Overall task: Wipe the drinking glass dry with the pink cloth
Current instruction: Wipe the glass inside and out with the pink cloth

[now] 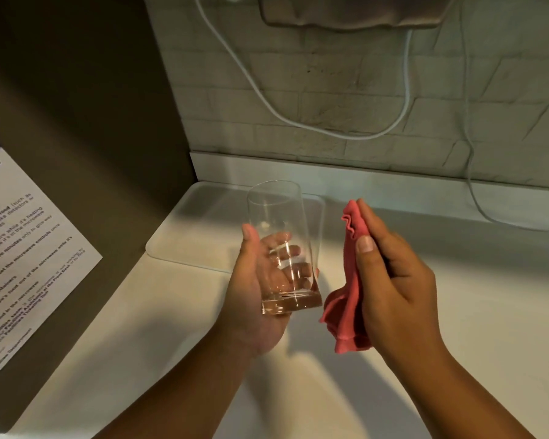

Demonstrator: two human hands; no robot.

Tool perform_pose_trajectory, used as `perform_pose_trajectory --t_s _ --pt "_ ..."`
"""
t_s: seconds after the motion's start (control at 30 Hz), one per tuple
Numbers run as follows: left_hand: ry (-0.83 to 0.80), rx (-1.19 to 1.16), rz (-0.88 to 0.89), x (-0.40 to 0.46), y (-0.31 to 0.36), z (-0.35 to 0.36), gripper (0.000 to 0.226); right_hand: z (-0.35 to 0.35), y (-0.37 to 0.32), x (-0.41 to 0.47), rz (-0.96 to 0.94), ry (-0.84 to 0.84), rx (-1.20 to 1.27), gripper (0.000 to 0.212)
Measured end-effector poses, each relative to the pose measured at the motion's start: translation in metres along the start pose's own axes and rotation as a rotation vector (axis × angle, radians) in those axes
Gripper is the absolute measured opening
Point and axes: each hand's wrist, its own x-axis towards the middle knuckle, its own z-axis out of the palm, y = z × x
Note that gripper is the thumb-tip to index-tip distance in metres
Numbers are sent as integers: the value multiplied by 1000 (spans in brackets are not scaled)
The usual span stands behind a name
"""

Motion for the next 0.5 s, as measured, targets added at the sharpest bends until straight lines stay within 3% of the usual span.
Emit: perform_pose_trajectory --t_s 0.23,0.37,0.5 --pt "50 -34 -26 2 2 -5 79 0 -2 -7 -52 -19 -87 41" --pt "9 -30 -69 0 0 -10 64 1 -14 -15 -287 -94 -299 45" --pt "-12 83 -126 -2 -3 -13 76 20 -24 -31 -470 -202 -608 47"
